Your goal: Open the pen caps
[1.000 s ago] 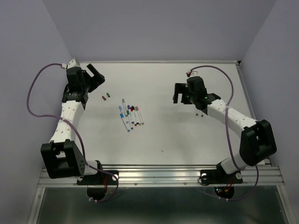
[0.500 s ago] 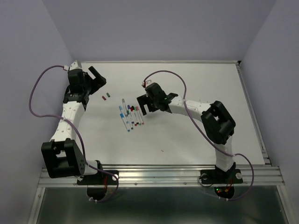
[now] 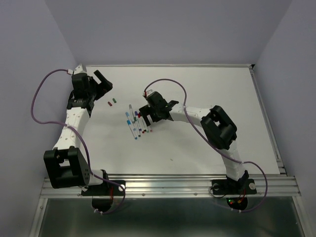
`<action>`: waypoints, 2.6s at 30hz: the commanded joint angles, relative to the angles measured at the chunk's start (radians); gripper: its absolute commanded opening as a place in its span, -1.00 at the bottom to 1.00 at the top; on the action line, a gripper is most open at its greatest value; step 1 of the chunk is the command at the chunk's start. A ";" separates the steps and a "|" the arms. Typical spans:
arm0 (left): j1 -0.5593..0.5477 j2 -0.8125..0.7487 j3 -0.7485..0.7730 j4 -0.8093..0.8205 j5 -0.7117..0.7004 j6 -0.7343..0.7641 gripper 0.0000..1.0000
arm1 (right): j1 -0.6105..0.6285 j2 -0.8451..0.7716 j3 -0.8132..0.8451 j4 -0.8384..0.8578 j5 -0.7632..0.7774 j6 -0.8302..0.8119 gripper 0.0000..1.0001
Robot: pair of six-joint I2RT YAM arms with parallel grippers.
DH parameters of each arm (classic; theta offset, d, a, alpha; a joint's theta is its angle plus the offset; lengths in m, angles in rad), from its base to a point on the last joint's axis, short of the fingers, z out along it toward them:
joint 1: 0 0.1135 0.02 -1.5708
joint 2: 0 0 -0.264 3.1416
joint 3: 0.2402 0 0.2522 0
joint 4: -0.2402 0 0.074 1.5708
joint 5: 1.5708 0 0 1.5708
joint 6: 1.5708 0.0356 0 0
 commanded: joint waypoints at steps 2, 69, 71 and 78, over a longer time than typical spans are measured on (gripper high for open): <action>-0.006 -0.013 -0.016 0.050 0.012 0.010 0.98 | 0.016 0.014 0.045 -0.011 0.038 -0.008 1.00; -0.443 0.234 0.161 0.175 0.179 -0.083 0.79 | -0.054 -0.497 -0.253 0.236 -0.057 0.081 -0.99; -0.450 0.241 0.165 0.176 0.185 -0.088 0.73 | -0.054 -0.491 -0.244 0.245 -0.046 0.081 -0.99; -0.476 0.260 0.187 0.178 0.199 -0.094 0.27 | -0.054 -0.434 -0.196 0.247 0.008 0.089 -0.99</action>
